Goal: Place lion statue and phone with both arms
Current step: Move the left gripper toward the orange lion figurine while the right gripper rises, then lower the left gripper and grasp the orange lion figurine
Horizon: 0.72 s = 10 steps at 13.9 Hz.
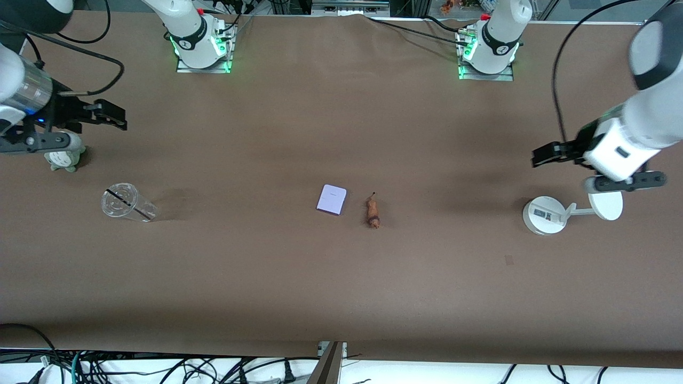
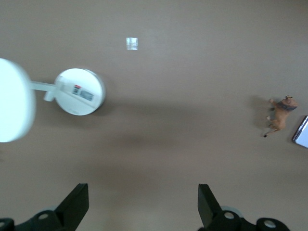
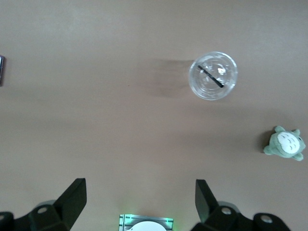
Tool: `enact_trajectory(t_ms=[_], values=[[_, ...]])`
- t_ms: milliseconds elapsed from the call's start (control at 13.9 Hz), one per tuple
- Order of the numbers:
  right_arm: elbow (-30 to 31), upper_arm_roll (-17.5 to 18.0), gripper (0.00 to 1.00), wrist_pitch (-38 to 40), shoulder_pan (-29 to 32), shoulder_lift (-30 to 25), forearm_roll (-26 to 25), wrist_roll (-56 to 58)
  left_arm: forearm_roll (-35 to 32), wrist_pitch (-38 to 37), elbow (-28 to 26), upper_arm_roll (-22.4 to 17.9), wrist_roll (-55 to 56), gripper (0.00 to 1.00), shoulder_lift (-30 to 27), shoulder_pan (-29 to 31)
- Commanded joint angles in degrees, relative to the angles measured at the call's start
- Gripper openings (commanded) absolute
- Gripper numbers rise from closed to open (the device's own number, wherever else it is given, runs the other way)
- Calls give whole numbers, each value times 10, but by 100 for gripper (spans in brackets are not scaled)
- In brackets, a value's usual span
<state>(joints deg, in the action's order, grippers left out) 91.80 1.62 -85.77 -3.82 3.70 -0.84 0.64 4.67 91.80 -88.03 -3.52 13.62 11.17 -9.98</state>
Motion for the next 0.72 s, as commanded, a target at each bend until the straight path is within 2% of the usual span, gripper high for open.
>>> enact_trajectory(t_ms=[0,287,645], values=[[-8,2,100,-11,-23,16,7,-3,5,54,21,-3,54,100,50,-50],[-8,2,100,-35,-48,33,8,-4,5,150,21,-4,155,100,116,-130],[-8,2,100,-37,-47,34,12,-3,-1,290,20,-6,259,100,215,-227]])
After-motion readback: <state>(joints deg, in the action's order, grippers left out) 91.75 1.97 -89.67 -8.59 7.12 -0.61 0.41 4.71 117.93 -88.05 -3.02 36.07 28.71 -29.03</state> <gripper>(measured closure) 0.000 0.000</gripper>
